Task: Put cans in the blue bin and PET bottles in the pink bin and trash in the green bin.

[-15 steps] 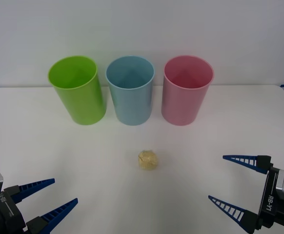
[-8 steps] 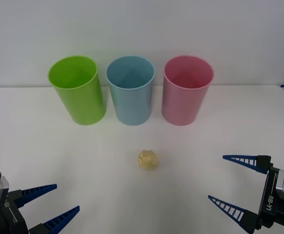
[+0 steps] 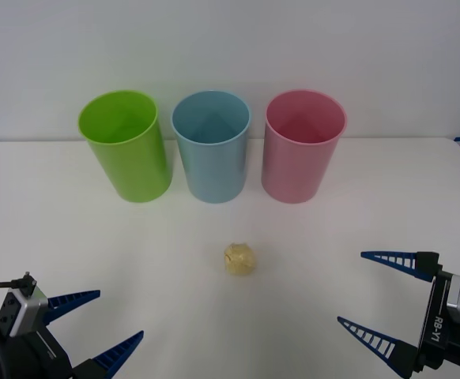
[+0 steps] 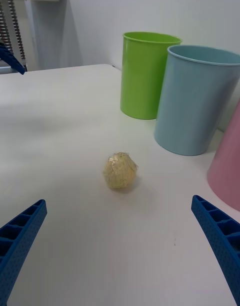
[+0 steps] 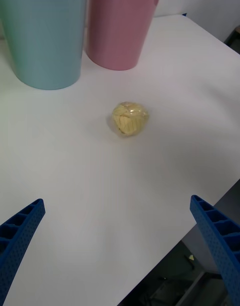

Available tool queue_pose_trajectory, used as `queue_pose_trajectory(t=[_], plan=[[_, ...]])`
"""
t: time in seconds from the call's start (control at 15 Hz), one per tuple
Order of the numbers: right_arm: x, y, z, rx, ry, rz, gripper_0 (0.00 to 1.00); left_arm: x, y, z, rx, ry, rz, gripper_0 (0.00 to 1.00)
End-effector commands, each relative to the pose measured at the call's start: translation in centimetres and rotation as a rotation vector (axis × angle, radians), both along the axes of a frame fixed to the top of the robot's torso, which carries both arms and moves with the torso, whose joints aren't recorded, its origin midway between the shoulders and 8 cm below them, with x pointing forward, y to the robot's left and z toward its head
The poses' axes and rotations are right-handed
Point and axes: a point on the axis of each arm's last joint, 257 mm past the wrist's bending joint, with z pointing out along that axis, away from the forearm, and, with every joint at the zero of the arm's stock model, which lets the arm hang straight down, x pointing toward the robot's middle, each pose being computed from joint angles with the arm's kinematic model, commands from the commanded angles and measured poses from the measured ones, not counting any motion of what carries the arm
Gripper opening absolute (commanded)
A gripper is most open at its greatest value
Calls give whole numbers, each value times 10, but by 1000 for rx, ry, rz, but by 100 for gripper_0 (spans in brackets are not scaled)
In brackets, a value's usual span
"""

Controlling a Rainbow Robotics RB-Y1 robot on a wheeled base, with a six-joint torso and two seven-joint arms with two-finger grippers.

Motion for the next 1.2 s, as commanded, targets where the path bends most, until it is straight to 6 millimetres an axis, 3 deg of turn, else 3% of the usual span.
queue_pose_trajectory(t=[0.07,0.47,0.87,1.2], plan=[[0,0,0,0,0,0,100,-3,-12,3,2,41,-16,100],[0,0,0,0,0,0,100,-14,-18,12,93,154,-63,100],[0,0,0,0,0,0,100,1,-29,23,203,127,-190,100],[0,0,0,0,0,0,100,11,-21,20,364,168,-252,100]])
